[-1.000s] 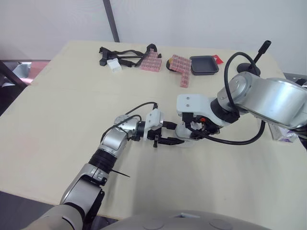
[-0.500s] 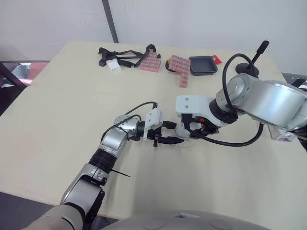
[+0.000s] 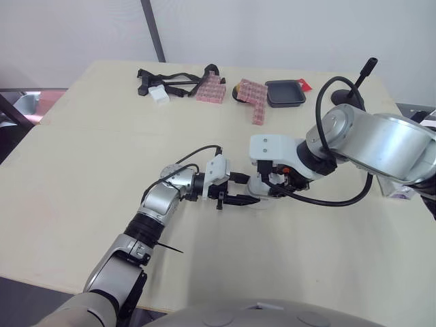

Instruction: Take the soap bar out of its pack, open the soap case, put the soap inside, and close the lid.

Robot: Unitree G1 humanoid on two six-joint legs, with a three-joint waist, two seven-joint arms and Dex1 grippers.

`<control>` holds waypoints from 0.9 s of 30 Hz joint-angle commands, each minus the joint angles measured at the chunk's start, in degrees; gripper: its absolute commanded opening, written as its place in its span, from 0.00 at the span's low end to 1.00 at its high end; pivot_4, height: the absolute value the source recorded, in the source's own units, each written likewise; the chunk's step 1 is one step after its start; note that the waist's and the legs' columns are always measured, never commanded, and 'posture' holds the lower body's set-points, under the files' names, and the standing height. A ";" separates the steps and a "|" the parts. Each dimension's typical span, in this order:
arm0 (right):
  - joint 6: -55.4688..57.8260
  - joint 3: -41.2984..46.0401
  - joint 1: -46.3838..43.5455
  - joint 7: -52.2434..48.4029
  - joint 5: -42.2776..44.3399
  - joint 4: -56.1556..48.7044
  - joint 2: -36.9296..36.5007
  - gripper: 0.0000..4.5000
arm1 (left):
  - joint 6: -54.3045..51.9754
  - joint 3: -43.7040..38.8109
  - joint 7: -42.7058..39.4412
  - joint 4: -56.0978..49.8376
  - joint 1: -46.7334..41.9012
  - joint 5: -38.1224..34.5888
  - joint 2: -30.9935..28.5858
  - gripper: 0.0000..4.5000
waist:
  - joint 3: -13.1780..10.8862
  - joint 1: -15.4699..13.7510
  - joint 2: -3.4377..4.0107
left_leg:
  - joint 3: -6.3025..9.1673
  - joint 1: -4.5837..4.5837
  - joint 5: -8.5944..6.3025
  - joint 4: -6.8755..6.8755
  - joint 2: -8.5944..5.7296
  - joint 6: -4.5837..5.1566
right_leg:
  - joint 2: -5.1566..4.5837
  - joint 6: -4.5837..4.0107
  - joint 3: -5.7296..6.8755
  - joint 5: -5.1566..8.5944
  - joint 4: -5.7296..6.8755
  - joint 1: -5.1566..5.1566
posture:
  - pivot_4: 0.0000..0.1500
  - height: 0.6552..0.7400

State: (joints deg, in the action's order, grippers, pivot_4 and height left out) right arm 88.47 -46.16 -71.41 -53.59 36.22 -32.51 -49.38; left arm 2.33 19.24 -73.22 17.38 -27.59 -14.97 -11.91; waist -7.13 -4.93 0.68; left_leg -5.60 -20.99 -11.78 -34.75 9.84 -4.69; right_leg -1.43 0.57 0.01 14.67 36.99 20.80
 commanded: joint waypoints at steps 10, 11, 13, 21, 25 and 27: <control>-1.57 -1.85 1.26 -0.56 -1.18 1.64 -0.03 0.99 | 1.53 -0.07 -0.63 -2.88 0.76 -0.40 -0.15 0.41 | -0.02 0.03 0.01 | 0.04 -0.23 0.00 -0.01 -0.01 0.01 | 0.02 0.00 0.04 0.00 0.12 0.15 | 1.00 1.00; -1.43 -1.69 1.42 -0.63 -1.04 1.41 -0.39 0.99 | 1.51 -0.05 -0.63 -2.95 0.81 -0.39 -0.15 0.41 | -0.02 -0.01 0.01 | 0.04 -0.27 0.00 -0.01 -0.01 0.01 | 0.01 0.00 0.05 0.00 0.11 0.16 | 1.00 1.00; -1.28 -1.12 2.14 -0.69 -0.79 0.86 -1.36 0.99 | 1.51 -0.05 -0.61 -3.00 0.83 -0.35 -0.11 0.41 | -0.02 -0.10 0.01 | 0.07 -0.30 0.00 -0.01 -0.01 0.02 | 0.01 0.00 0.09 0.00 0.09 0.16 | 1.00 1.00; -2.48 12.37 16.70 -0.04 2.29 -3.51 -8.60 0.99 | 1.99 -0.52 -0.97 -3.54 1.81 -0.37 -1.38 0.41 | -0.02 -0.88 0.01 | 0.12 -0.39 -0.01 -0.01 -0.01 0.02 | 0.00 0.01 0.12 -0.01 -0.03 0.17 | 1.00 1.00; -16.20 28.03 36.24 3.01 0.38 -3.66 -10.85 0.99 | 2.47 -0.98 -0.87 -4.03 2.55 -0.43 -2.21 0.41 | -0.01 -1.44 -0.02 | 0.13 -0.40 -0.03 0.02 0.07 -0.01 | 0.01 0.01 0.16 0.00 -0.33 0.20 | 1.00 1.00; -20.31 34.19 42.73 4.93 -0.28 -2.96 -9.46 0.99 | 2.68 -1.15 -0.88 -4.17 2.70 -0.60 -2.51 0.41 | -0.01 -1.38 0.00 | 0.11 -0.43 -0.04 0.02 0.04 0.00 | -0.01 0.01 0.15 0.00 -0.37 0.21 | 1.00 1.00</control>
State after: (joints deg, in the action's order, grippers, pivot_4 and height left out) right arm 72.77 -19.73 -31.21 -50.51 36.84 -35.04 -59.48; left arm 4.32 18.82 -73.92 14.57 -24.92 -15.37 -13.88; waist -7.14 -6.32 0.68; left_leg -5.51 -21.41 -11.82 -34.74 9.87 -4.68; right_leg -1.45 0.57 0.14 14.67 36.65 21.03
